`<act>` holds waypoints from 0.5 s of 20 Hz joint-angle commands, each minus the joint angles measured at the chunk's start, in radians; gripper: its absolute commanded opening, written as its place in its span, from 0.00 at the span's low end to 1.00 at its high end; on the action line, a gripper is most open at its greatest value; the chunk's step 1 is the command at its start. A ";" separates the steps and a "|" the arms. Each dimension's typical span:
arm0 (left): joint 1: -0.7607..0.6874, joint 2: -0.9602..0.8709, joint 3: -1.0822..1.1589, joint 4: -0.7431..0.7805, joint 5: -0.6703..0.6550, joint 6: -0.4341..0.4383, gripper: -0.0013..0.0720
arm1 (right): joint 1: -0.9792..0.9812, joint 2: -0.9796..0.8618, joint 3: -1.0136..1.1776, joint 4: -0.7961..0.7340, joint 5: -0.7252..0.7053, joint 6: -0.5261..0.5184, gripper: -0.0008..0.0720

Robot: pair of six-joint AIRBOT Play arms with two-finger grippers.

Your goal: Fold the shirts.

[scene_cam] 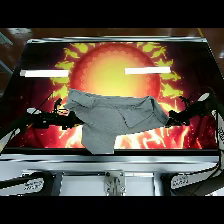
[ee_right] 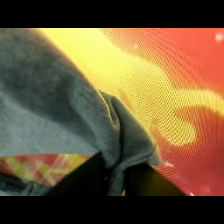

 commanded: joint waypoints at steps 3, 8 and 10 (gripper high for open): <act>0.060 0.042 0.137 0.090 -0.101 0.035 0.06 | 0.030 0.116 0.016 0.077 0.047 -0.040 0.10; 0.156 0.308 0.636 0.193 -0.163 -0.011 0.06 | 0.029 0.457 0.261 0.326 0.008 -0.125 0.10; 0.204 0.406 0.931 0.193 -0.119 -0.011 0.06 | 0.030 0.612 0.428 0.353 -0.141 -0.102 0.10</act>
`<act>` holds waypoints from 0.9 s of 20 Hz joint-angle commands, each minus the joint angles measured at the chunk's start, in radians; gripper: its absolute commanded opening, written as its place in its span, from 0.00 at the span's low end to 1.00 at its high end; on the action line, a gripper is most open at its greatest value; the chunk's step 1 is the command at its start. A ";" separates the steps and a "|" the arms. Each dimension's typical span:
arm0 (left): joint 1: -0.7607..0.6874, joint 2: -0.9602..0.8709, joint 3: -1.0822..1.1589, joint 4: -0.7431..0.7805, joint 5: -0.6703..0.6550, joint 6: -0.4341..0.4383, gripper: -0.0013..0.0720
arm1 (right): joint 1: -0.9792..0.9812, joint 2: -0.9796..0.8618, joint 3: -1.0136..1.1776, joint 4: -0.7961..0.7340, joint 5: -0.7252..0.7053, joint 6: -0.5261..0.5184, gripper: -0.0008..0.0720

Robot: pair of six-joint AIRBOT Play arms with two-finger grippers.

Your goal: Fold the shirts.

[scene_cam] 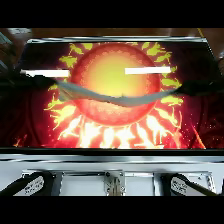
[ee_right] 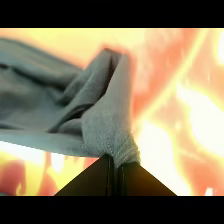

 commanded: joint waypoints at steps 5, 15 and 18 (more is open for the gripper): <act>0.185 0.275 0.840 0.042 0.169 -0.030 0.06 | 0.000 0.490 0.368 -0.015 -0.483 0.254 0.10; 0.230 0.451 0.750 0.417 -0.132 -0.237 0.06 | 0.000 0.703 0.373 -0.283 -0.142 0.342 0.10; 0.230 0.451 0.618 0.418 -0.214 -0.236 0.06 | 0.000 0.643 0.373 -0.397 0.118 0.342 0.10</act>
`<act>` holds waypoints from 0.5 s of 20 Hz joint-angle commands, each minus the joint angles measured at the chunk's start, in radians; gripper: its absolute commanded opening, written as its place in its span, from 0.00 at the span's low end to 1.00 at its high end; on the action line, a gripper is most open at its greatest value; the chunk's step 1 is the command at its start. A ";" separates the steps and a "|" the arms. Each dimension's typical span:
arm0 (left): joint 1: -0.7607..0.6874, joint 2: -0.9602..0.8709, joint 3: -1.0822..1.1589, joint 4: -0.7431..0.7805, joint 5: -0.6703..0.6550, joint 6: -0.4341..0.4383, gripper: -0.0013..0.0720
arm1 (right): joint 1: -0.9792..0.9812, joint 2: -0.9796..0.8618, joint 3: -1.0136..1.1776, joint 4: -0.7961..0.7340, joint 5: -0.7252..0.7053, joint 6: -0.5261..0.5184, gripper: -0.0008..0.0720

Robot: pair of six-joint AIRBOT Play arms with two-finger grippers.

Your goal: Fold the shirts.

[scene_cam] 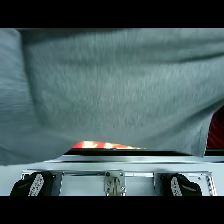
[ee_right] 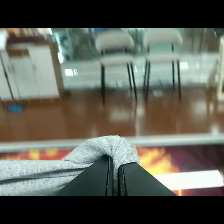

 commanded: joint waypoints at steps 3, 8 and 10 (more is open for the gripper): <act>0.003 -0.002 -0.313 0.041 -0.100 0.003 0.06 | 0.000 -0.140 -0.078 -0.208 0.410 0.032 0.10; 0.001 -0.143 -0.704 0.026 0.043 0.015 0.06 | 0.001 -0.356 -0.474 -0.130 0.109 0.103 0.10; -0.001 -0.248 -0.777 -0.036 0.145 0.016 0.06 | 0.002 -0.486 -0.567 0.032 -0.119 0.123 0.10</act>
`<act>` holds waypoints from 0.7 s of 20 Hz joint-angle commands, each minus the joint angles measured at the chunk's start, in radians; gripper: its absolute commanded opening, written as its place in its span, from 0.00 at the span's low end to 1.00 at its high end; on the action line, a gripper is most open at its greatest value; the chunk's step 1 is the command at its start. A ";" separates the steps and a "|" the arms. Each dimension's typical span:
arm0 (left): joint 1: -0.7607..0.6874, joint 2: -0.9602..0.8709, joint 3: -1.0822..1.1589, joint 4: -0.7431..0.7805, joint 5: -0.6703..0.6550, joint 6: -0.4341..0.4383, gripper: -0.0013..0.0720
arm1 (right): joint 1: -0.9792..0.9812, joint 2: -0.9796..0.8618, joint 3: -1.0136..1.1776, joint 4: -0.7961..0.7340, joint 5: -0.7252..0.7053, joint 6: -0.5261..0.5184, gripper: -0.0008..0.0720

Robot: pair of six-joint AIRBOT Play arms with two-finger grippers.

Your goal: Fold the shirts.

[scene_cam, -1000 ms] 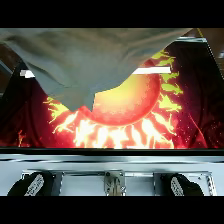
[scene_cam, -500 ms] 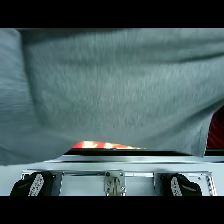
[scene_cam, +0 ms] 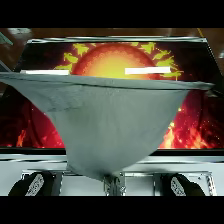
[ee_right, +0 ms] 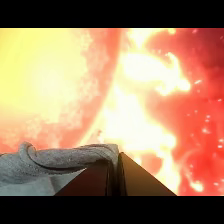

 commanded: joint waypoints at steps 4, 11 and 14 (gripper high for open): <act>-0.053 -0.336 -0.157 -0.180 0.280 0.102 0.06 | 0.109 -0.390 -0.168 0.423 -0.664 -0.028 0.10; -0.201 -0.641 -0.158 -0.208 0.338 0.074 0.06 | 0.298 -0.632 -0.168 0.419 -0.876 0.003 0.10; -0.201 -0.696 -0.154 -0.207 0.283 -0.060 0.52 | 0.280 -0.628 -0.164 0.420 -0.826 0.019 0.34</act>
